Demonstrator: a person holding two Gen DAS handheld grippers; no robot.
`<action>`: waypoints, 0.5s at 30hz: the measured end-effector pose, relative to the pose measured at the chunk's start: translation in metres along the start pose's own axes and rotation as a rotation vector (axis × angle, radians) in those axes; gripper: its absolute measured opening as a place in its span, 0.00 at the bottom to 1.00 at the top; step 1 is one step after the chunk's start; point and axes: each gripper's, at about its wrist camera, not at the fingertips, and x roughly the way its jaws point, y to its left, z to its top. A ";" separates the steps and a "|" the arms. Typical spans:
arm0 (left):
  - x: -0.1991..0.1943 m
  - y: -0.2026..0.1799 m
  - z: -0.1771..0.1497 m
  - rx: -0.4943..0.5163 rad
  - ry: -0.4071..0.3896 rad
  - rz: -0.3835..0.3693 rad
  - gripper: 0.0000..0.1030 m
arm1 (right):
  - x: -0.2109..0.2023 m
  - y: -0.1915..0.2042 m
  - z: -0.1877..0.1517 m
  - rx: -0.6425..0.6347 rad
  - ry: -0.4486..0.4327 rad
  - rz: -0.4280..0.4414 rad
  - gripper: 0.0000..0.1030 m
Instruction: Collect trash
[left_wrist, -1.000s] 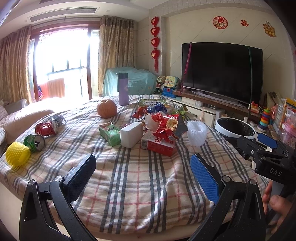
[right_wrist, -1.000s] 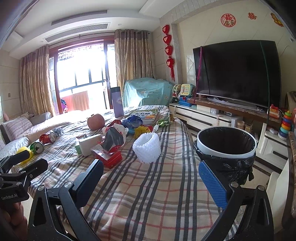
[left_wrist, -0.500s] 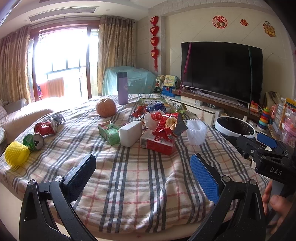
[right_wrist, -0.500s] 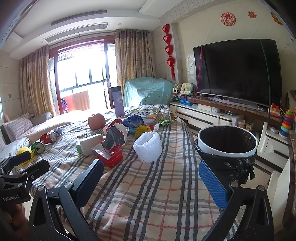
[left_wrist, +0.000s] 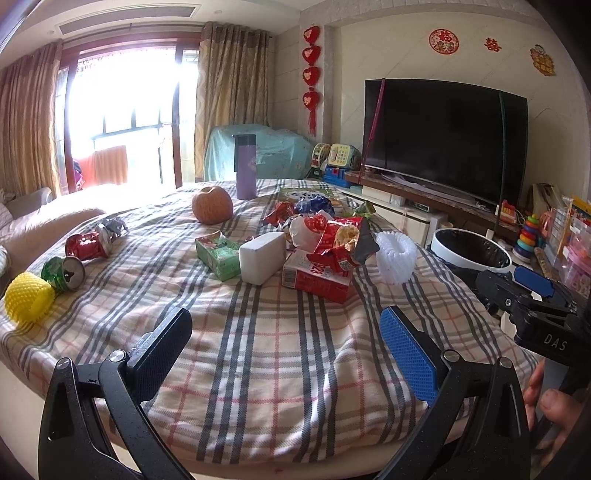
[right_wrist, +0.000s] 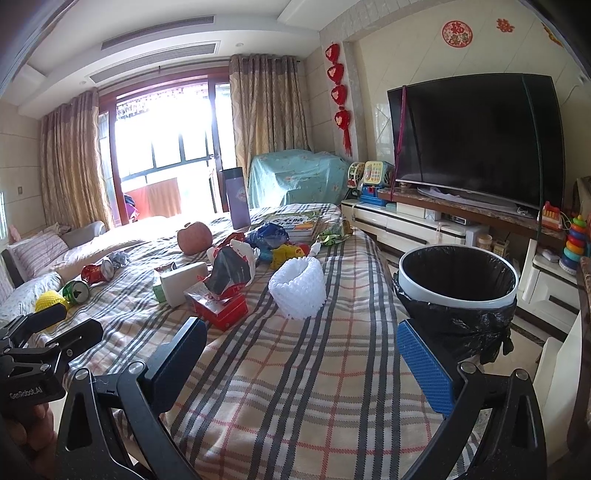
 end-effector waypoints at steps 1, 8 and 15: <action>0.002 0.001 0.000 -0.003 0.004 -0.001 1.00 | 0.001 0.001 0.000 -0.003 0.005 0.001 1.00; 0.021 0.011 0.002 -0.025 0.059 -0.004 1.00 | 0.015 0.001 0.002 -0.010 0.048 0.013 1.00; 0.045 0.019 0.004 -0.024 0.110 0.011 1.00 | 0.032 -0.006 0.006 0.017 0.086 0.026 1.00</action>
